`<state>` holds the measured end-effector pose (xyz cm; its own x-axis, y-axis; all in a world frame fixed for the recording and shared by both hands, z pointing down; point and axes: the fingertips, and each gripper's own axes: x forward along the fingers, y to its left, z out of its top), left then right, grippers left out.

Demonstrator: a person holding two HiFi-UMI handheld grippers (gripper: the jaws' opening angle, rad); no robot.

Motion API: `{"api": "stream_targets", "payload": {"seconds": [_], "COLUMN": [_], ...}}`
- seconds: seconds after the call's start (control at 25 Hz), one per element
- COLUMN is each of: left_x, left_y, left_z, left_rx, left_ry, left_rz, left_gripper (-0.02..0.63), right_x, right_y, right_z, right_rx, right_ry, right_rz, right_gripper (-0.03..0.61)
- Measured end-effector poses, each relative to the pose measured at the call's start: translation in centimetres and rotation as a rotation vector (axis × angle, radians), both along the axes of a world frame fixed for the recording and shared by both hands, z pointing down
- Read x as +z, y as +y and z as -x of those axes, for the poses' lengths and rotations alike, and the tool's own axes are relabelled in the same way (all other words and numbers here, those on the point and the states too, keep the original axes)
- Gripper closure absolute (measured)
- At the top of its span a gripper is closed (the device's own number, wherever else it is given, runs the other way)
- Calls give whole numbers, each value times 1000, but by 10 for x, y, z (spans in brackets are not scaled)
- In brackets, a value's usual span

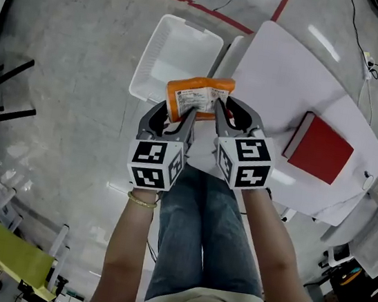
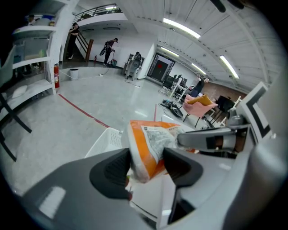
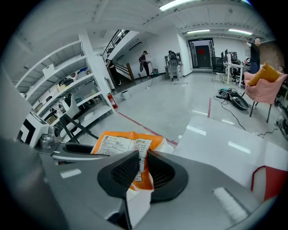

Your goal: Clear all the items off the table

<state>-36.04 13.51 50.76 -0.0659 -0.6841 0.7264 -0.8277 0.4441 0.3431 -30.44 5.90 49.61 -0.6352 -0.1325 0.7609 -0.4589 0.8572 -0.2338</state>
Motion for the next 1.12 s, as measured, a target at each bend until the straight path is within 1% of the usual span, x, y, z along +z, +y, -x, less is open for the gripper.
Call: {"api": "stream_targets", "payload": {"seconds": [0.36, 0.68, 1.12], "left_x": [18, 48, 92], "left_y": [17, 32, 46], "left_z": [38, 65, 75], "left_rx": [-38, -68, -94], "left_ry": [12, 33, 77], "left_rz": [20, 47, 77], "left_gripper": [376, 374, 367], "right_x": [20, 50, 92], "right_y": [14, 27, 40], "right_z": [41, 71, 82], "right_rx": [-38, -76, -96], "right_ry": [25, 60, 125], "right_rz": [18, 35, 60], "right_gripper": [517, 515, 514]}}
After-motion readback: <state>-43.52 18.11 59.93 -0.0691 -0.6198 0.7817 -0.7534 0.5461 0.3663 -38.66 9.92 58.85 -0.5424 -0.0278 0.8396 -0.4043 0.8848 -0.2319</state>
